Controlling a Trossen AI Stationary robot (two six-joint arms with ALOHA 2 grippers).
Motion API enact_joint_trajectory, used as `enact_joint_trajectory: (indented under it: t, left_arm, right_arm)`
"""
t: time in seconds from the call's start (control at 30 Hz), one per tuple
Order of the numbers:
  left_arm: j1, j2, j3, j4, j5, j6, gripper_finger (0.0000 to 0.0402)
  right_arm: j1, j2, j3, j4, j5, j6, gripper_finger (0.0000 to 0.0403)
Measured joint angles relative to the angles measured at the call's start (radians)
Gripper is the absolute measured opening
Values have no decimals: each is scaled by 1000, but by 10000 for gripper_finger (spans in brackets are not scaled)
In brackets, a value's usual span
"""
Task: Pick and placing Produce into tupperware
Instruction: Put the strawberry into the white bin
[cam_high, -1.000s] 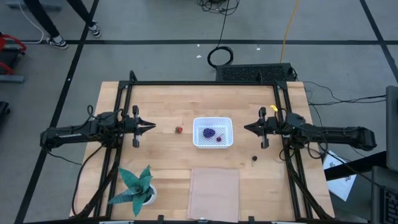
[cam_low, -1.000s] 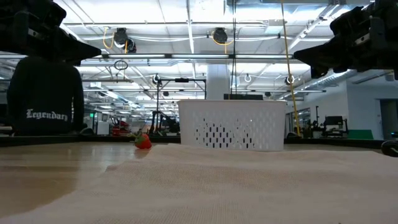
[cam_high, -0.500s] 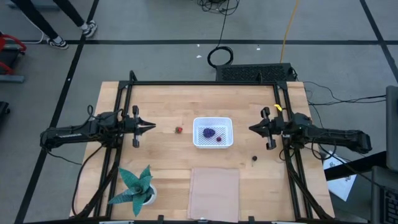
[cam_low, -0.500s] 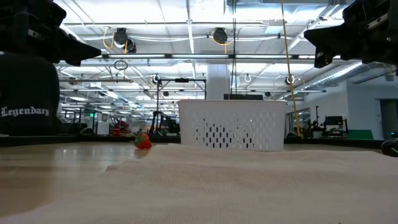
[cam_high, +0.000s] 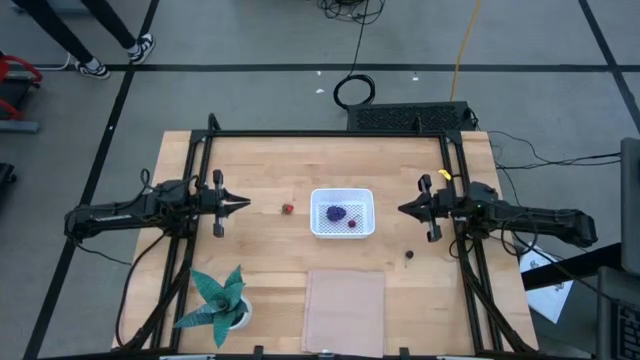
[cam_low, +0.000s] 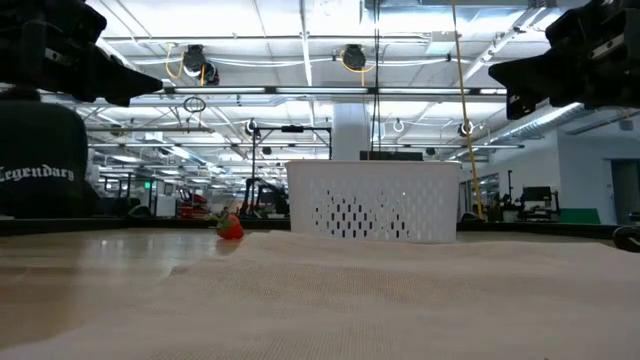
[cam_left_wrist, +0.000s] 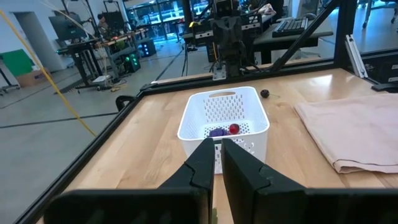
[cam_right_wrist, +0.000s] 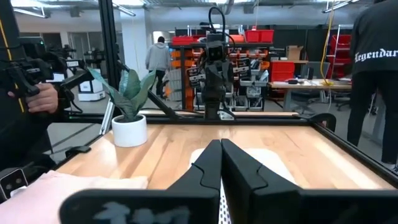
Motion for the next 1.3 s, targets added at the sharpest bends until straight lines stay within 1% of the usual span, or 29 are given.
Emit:
enact_joint_trajectory:
  t: [0.23,0.83,1.0,1.3]
  left_arm:
    - [0,0,0,0,0,3,33]
    - [0,0,0,-7,1,2,33]
    - [0,0,0,19,4,-37,33]
    - [0,0,0,18,12,-35,33]
  right_arm:
    - [0,1,0,-25,0,-3,0]
    - [0,2,0,-19,5,-22,0]
    - [0,2,0,-19,5,-22,0]
    - [0,2,0,-19,6,-22,0]
